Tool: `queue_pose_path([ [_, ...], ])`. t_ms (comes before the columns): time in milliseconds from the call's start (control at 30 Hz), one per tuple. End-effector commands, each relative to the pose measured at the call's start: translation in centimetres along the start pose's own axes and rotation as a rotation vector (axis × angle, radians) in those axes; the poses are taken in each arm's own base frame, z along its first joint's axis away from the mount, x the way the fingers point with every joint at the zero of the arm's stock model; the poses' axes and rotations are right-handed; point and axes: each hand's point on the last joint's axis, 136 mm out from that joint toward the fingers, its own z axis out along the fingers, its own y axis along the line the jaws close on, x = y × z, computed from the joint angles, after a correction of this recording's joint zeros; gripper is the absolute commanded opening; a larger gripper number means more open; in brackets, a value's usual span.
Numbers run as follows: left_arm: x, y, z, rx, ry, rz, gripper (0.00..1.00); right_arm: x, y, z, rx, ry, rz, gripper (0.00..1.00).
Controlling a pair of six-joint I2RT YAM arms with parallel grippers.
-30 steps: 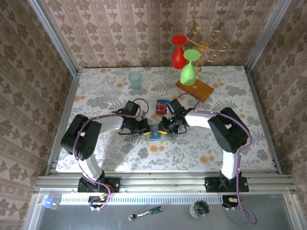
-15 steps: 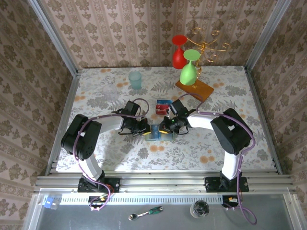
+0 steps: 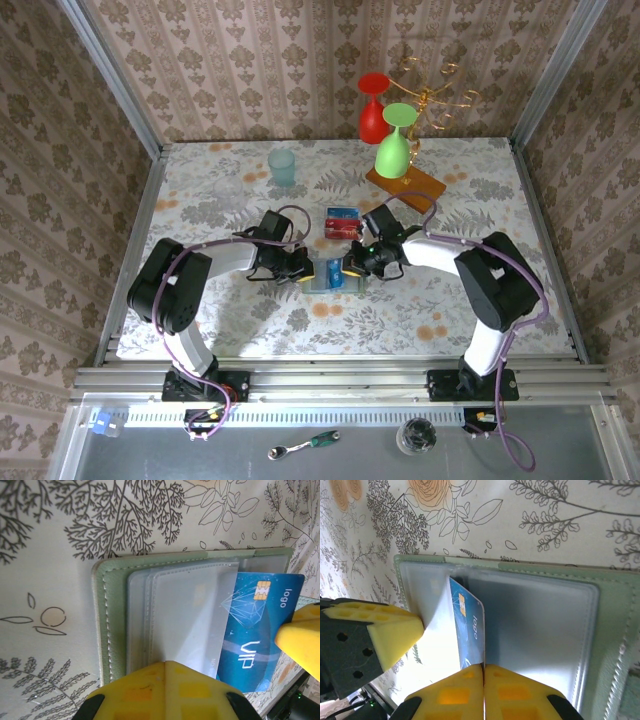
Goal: Take the credit cards out of the card holder
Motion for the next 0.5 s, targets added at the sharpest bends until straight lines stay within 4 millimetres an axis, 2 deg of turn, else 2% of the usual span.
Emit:
queue_pose_path([
  [0, 0.62, 1.76, 0.53, -0.062, 0.033, -0.017, 0.01, 0.06, -0.74, -1.50, 0.074, -0.015, -0.026, 0.09],
  [167, 0.46, 1.72, 0.69, -0.058, 0.034, -0.021, 0.01, 0.17, -0.49, -1.84, 0.100, -0.004, -0.051, 0.08],
  [467, 0.54, 1.72, 0.73, -0.050, 0.033, -0.018, 0.01, 0.25, 0.13, -1.06, 0.155, 0.023, -0.081, 0.11],
])
